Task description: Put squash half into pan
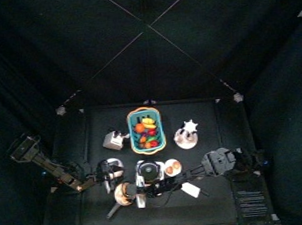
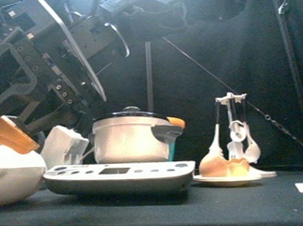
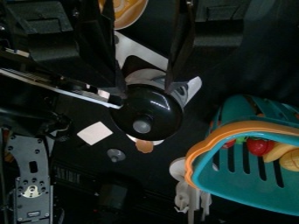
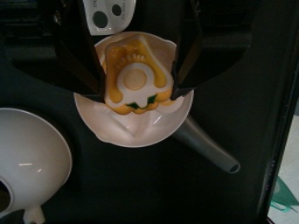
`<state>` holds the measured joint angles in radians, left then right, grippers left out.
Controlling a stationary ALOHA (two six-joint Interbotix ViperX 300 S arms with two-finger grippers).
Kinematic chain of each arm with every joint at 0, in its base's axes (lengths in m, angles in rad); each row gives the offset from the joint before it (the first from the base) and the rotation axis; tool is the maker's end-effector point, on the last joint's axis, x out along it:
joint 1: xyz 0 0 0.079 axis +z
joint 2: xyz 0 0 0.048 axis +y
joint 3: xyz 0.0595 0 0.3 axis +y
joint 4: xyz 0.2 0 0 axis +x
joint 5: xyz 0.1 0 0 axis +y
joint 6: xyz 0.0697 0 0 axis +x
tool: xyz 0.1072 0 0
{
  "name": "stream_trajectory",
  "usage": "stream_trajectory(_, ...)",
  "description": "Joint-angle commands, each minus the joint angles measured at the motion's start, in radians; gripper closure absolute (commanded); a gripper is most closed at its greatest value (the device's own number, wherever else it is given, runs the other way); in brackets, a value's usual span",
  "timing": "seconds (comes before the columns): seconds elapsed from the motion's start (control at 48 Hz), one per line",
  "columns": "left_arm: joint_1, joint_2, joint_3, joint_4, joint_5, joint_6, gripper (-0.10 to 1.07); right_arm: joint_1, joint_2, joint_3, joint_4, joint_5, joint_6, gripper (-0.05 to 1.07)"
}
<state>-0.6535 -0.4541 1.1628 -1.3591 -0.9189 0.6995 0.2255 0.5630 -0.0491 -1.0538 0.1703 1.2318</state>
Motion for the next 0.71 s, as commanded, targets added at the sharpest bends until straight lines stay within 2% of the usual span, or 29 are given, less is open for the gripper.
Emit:
stream_trajectory(0.0, 0.003, -0.002, -0.009, 0.005, -0.002, 0.002, 0.18, -0.012, -0.028, -0.034, 0.002, -0.012, -0.003, 0.08)
stream_trajectory(0.146, 0.002, -0.002, -0.009, 0.005, -0.003, 0.002, 0.18, -0.014, -0.028, -0.04, 0.002, -0.012, -0.005, 0.03)
stream_trajectory(0.479, 0.002, -0.002, -0.008, 0.005, -0.002, 0.002, 0.18, -0.017, -0.054, -0.029, -0.005, 0.0, -0.005, 0.03)
stream_trajectory(0.688, 0.003, -0.002, -0.008, 0.005, -0.002, -0.002, 0.18, -0.009, -0.106, 0.006, -0.005, 0.0, -0.005, 0.03)
